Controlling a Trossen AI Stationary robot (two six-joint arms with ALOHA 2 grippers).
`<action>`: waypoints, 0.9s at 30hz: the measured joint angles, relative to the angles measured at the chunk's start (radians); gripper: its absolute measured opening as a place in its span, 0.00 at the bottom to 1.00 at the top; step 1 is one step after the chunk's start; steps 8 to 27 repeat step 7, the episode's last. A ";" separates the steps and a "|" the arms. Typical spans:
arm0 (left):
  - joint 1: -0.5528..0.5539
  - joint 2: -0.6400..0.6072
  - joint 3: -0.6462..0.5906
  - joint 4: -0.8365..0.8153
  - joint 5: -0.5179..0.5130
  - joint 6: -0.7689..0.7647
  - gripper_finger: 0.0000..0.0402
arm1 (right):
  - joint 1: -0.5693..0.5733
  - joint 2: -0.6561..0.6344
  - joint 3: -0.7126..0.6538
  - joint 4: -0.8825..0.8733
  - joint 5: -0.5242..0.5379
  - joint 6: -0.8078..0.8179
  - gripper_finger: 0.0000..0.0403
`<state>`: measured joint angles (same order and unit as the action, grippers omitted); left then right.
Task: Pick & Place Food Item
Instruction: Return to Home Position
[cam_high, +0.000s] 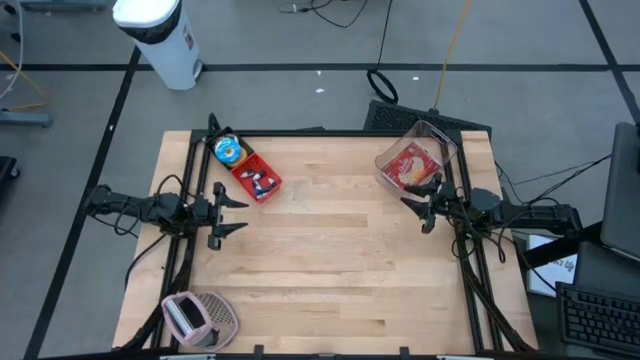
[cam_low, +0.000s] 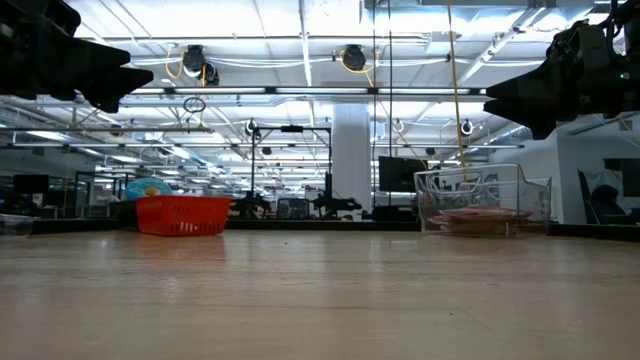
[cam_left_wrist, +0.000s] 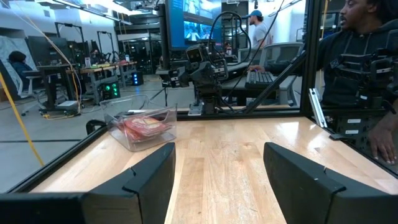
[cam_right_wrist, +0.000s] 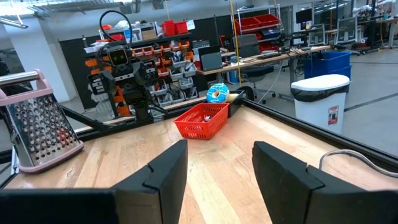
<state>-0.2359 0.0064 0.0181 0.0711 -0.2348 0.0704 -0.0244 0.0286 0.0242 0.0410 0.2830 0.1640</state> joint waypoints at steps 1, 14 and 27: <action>0.000 0.000 0.000 0.000 0.000 0.000 0.61 | 0.000 0.000 0.000 0.000 0.000 0.000 0.42; 0.000 0.000 0.000 0.000 0.000 0.000 0.61 | 0.000 0.000 0.000 0.000 0.000 0.000 0.42; 0.000 0.000 0.000 0.000 0.000 0.000 0.61 | 0.000 0.000 0.000 0.000 0.000 0.000 0.42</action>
